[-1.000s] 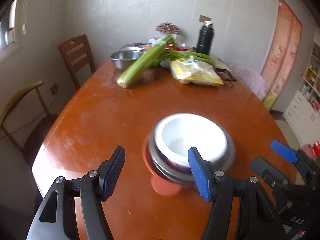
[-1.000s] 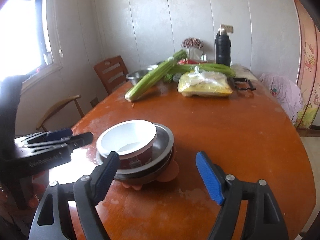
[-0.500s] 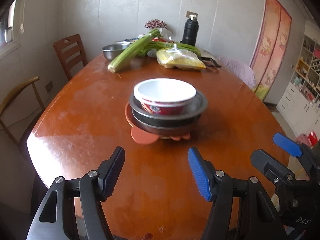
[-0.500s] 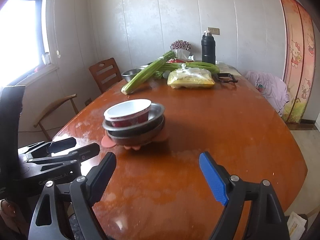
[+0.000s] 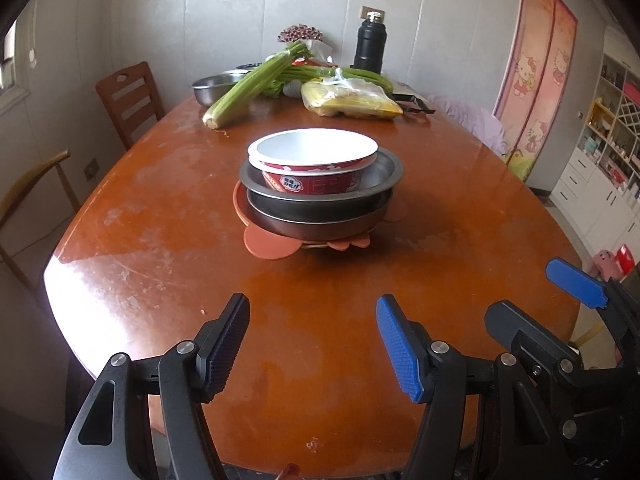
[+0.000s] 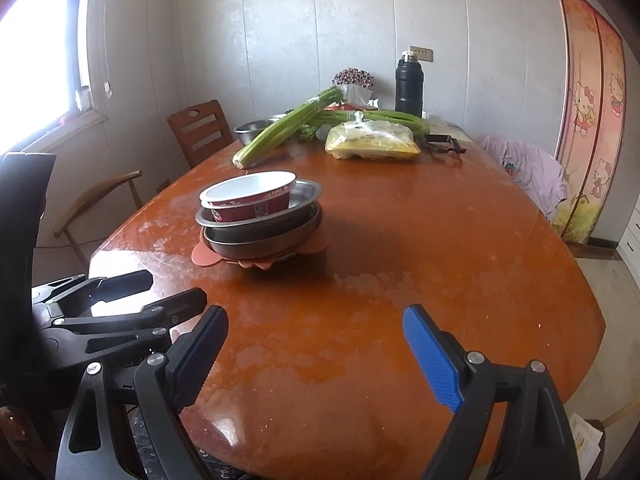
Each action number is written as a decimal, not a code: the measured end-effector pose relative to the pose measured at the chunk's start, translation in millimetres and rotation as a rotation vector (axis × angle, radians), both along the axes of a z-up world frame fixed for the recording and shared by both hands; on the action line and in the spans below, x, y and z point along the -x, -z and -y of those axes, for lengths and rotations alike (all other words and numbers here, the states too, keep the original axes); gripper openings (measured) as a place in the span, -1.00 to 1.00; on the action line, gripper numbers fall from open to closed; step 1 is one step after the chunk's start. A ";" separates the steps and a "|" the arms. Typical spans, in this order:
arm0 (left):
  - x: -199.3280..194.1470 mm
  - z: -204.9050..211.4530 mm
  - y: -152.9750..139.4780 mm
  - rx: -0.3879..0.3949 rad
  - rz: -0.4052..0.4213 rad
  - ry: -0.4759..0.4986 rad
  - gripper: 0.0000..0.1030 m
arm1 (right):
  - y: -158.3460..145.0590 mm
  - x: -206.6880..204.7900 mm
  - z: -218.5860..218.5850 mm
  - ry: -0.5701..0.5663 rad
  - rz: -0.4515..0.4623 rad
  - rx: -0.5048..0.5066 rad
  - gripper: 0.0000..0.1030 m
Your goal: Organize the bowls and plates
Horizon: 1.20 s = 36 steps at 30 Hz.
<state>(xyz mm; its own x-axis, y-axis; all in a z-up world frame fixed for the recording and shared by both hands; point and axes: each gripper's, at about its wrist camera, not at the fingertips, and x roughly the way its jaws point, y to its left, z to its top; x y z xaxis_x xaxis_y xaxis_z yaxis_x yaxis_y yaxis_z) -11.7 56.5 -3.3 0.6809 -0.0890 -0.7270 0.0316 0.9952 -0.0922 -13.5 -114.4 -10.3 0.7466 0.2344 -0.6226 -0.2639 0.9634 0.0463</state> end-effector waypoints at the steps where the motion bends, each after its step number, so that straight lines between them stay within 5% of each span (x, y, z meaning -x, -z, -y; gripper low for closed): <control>1: -0.2 -0.9 0.4 0.000 -0.003 -0.002 0.31 | 0.7 -0.4 -0.4 0.000 -0.006 -0.002 0.73; 36: -4.6 -3.6 5.7 0.003 -0.038 -0.025 0.31 | 13.1 -7.3 -0.7 0.005 -0.076 -0.010 0.74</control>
